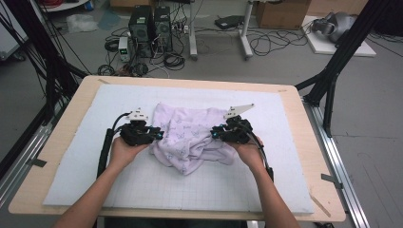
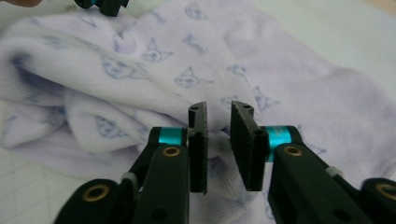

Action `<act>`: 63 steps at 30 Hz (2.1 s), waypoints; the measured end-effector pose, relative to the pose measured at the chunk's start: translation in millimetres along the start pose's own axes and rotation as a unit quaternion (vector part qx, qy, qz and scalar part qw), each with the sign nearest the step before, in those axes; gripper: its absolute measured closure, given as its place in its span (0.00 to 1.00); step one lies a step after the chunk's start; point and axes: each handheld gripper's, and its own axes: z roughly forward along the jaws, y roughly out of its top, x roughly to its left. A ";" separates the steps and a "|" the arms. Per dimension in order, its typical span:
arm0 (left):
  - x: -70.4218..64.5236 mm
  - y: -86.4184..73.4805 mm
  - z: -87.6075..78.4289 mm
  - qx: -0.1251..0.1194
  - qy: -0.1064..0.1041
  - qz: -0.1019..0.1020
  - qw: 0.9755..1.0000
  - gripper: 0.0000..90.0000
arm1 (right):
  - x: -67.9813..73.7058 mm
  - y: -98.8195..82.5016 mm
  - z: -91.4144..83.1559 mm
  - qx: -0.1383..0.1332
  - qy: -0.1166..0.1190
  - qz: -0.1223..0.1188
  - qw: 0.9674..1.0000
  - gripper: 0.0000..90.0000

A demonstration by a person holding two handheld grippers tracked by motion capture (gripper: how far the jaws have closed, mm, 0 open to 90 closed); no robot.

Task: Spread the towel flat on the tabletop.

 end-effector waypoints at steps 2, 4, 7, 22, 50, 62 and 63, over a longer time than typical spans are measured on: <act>-1.4 -0.6 -13.0 -0.016 -0.009 0.003 1.000 0.74 | 8.3 1.3 -8.7 -0.013 0.001 -0.010 1.000 0.80; -5.7 -2.4 -24.7 -0.024 -0.014 0.012 1.000 0.71 | 18.8 1.1 -16.2 -0.026 0.004 -0.026 0.999 0.78; -14.5 -9.9 -35.9 -0.026 -0.030 0.036 0.999 0.69 | 34.1 -3.4 -23.6 -0.036 0.014 -0.053 0.998 0.77; -32.5 -29.7 16.8 0.028 -0.030 0.055 0.998 0.74 | 52.1 -14.1 46.8 0.025 0.061 -0.073 0.995 0.79; -44.8 -39.8 4.2 0.022 -0.062 0.055 0.996 0.58 | 64.7 -13.4 56.7 0.029 0.058 -0.091 0.994 0.89; -44.4 -24.9 -22.4 -0.035 -0.053 0.058 0.996 0.98 | 66.8 -14.5 6.4 -0.009 0.067 -0.093 0.993 0.93; -44.8 -23.6 -25.0 -0.039 -0.052 0.058 0.996 0.98 | 68.0 -14.7 1.5 -0.012 0.064 -0.094 0.993 0.93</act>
